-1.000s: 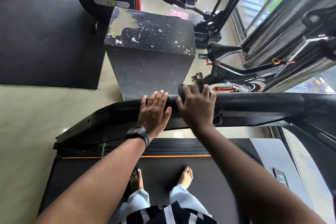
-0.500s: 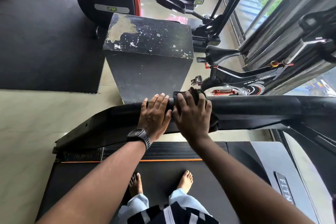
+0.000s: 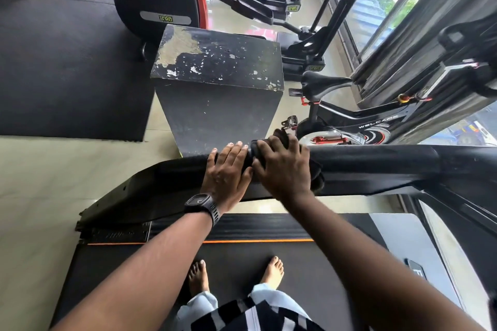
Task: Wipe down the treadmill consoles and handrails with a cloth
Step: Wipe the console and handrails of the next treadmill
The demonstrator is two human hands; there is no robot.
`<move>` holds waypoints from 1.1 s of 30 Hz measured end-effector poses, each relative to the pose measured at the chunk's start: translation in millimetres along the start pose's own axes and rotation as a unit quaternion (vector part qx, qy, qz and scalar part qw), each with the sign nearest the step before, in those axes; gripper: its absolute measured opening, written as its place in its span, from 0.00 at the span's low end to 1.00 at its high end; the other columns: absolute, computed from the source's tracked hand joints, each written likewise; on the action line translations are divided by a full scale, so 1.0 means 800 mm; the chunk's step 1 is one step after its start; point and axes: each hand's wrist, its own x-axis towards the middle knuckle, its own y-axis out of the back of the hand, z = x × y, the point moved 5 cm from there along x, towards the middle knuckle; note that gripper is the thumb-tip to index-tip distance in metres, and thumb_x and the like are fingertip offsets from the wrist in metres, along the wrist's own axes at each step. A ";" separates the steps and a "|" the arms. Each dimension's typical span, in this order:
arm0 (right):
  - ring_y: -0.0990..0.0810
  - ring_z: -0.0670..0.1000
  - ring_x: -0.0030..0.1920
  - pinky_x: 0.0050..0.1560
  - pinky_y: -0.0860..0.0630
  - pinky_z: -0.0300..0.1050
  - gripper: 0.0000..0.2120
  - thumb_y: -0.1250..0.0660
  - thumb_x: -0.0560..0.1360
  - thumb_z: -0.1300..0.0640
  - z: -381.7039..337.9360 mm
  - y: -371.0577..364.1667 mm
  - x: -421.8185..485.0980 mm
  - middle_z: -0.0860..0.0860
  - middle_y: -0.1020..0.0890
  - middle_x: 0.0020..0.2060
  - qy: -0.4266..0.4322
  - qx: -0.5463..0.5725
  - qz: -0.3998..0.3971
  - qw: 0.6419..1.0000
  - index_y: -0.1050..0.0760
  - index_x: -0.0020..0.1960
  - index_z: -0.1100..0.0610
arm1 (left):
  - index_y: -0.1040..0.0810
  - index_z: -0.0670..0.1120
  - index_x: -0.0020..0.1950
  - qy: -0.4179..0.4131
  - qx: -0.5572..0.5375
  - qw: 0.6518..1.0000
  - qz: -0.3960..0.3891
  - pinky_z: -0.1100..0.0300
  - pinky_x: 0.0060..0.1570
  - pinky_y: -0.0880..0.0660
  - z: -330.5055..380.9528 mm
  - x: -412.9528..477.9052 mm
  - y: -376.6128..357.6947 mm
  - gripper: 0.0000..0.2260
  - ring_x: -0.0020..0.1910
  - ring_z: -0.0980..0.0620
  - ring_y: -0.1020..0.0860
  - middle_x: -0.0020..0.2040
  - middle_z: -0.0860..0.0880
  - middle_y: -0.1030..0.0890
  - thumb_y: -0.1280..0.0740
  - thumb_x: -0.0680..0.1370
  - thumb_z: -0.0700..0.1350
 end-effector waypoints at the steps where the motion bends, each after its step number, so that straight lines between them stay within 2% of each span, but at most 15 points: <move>1: 0.27 0.61 0.61 0.55 0.30 0.57 0.23 0.44 0.77 0.38 0.004 0.004 0.017 0.50 0.19 0.60 0.019 0.005 -0.022 1.000 0.22 0.63 0.47 | 0.27 0.44 0.72 0.000 0.002 1.000 -0.003 0.39 0.70 0.35 0.000 0.000 0.000 0.24 0.71 0.45 0.28 0.72 0.45 0.26 0.44 0.81 0.54; 3: 0.26 0.59 0.60 0.52 0.30 0.53 0.22 0.45 0.78 0.37 0.022 0.006 0.048 0.51 0.19 0.59 0.018 0.031 -0.089 0.995 0.21 0.62 0.46 | 0.27 0.44 0.72 0.002 0.006 1.000 -0.008 0.39 0.70 0.35 0.001 0.001 0.001 0.24 0.71 0.45 0.28 0.72 0.45 0.26 0.44 0.81 0.54; 4: 0.26 0.59 0.60 0.51 0.31 0.52 0.22 0.45 0.78 0.37 0.033 0.005 0.055 0.52 0.19 0.59 -0.012 0.049 -0.106 0.993 0.21 0.61 0.47 | 0.27 0.44 0.72 0.005 0.005 1.000 -0.008 0.39 0.70 0.35 0.002 0.001 0.001 0.24 0.71 0.45 0.28 0.72 0.45 0.26 0.44 0.80 0.54; 7: 0.27 0.62 0.62 0.55 0.30 0.57 0.23 0.43 0.78 0.38 0.045 0.007 0.032 0.52 0.19 0.60 -0.095 0.024 -0.058 0.993 0.21 0.62 0.50 | 0.27 0.44 0.72 -0.001 0.002 1.000 -0.011 0.39 0.71 0.35 0.006 0.002 0.002 0.24 0.71 0.45 0.28 0.72 0.46 0.26 0.44 0.81 0.54; 10: 0.30 0.64 0.66 0.61 0.31 0.62 0.24 0.40 0.77 0.40 0.015 0.000 -0.012 0.51 0.22 0.64 -0.042 -0.004 0.012 0.999 0.25 0.67 0.49 | 0.27 0.44 0.73 -0.009 0.002 1.000 -0.015 0.39 0.70 0.35 0.006 0.004 0.002 0.24 0.71 0.44 0.28 0.72 0.45 0.26 0.44 0.80 0.54; 12: 0.29 0.63 0.65 0.59 0.31 0.60 0.23 0.42 0.77 0.40 0.008 -0.002 -0.010 0.50 0.21 0.63 0.022 -0.004 0.014 1.000 0.24 0.67 0.48 | 0.28 0.43 0.73 -0.011 -0.001 1.000 -0.020 0.39 0.70 0.34 0.008 0.004 0.002 0.24 0.71 0.44 0.28 0.72 0.45 0.26 0.44 0.80 0.53; 14: 0.26 0.61 0.61 0.55 0.30 0.56 0.23 0.44 0.77 0.38 0.015 0.006 0.016 0.50 0.19 0.60 0.042 0.008 -0.016 0.999 0.23 0.64 0.46 | 0.28 0.43 0.73 -0.010 0.001 1.000 -0.023 0.39 0.70 0.34 0.011 0.005 0.003 0.24 0.71 0.44 0.28 0.72 0.44 0.26 0.44 0.80 0.53; 17: 0.26 0.60 0.60 0.53 0.29 0.54 0.22 0.44 0.77 0.37 0.043 0.009 0.047 0.52 0.19 0.59 -0.029 0.056 -0.097 0.993 0.21 0.61 0.47 | 0.28 0.44 0.73 -0.004 0.001 1.000 -0.025 0.39 0.71 0.35 0.013 0.005 0.002 0.24 0.71 0.44 0.28 0.72 0.45 0.26 0.45 0.80 0.53; 19: 0.27 0.62 0.60 0.54 0.30 0.56 0.22 0.44 0.78 0.38 0.053 0.009 0.041 0.53 0.19 0.60 -0.088 0.050 -0.085 0.991 0.21 0.61 0.50 | 0.28 0.44 0.73 0.001 0.001 1.000 -0.025 0.39 0.71 0.35 0.014 0.005 0.002 0.24 0.72 0.44 0.29 0.72 0.45 0.26 0.45 0.80 0.53; 21: 0.28 0.64 0.62 0.57 0.30 0.59 0.22 0.41 0.77 0.39 0.043 0.008 0.012 0.53 0.20 0.61 -0.099 0.019 -0.032 0.994 0.22 0.63 0.51 | 0.28 0.44 0.73 -0.003 0.001 1.000 -0.029 0.39 0.71 0.35 0.016 0.004 0.004 0.24 0.72 0.44 0.29 0.72 0.45 0.26 0.45 0.80 0.53; 24: 0.29 0.64 0.65 0.61 0.31 0.62 0.23 0.41 0.78 0.40 0.020 -0.003 -0.023 0.52 0.22 0.64 -0.032 -0.002 0.015 0.999 0.25 0.67 0.50 | 0.28 0.44 0.73 -0.007 0.004 1.000 -0.022 0.39 0.71 0.35 0.017 0.004 0.003 0.24 0.72 0.44 0.29 0.72 0.45 0.26 0.44 0.80 0.53; 27: 0.26 0.61 0.62 0.54 0.30 0.56 0.22 0.43 0.77 0.38 0.026 0.006 0.011 0.50 0.19 0.59 0.034 0.007 -0.004 0.999 0.22 0.63 0.47 | 0.27 0.45 0.73 -0.006 0.004 1.000 -0.016 0.40 0.71 0.35 0.018 0.004 0.001 0.24 0.71 0.44 0.29 0.72 0.45 0.26 0.43 0.80 0.53; 30: 0.26 0.60 0.61 0.49 0.33 0.52 0.21 0.44 0.78 0.37 0.056 0.011 0.050 0.52 0.19 0.59 -0.027 0.057 -0.099 0.993 0.21 0.60 0.47 | 0.28 0.45 0.72 -0.011 0.003 1.000 -0.019 0.40 0.71 0.35 0.022 0.006 0.002 0.23 0.71 0.45 0.28 0.71 0.46 0.25 0.44 0.81 0.53; 33: 0.27 0.62 0.62 0.54 0.30 0.56 0.21 0.42 0.78 0.39 0.065 0.012 0.026 0.53 0.19 0.60 -0.113 0.035 -0.057 0.991 0.22 0.61 0.50 | 0.27 0.45 0.72 -0.012 -0.002 1.000 -0.019 0.40 0.71 0.34 0.028 0.009 0.003 0.23 0.71 0.45 0.28 0.71 0.46 0.25 0.44 0.81 0.53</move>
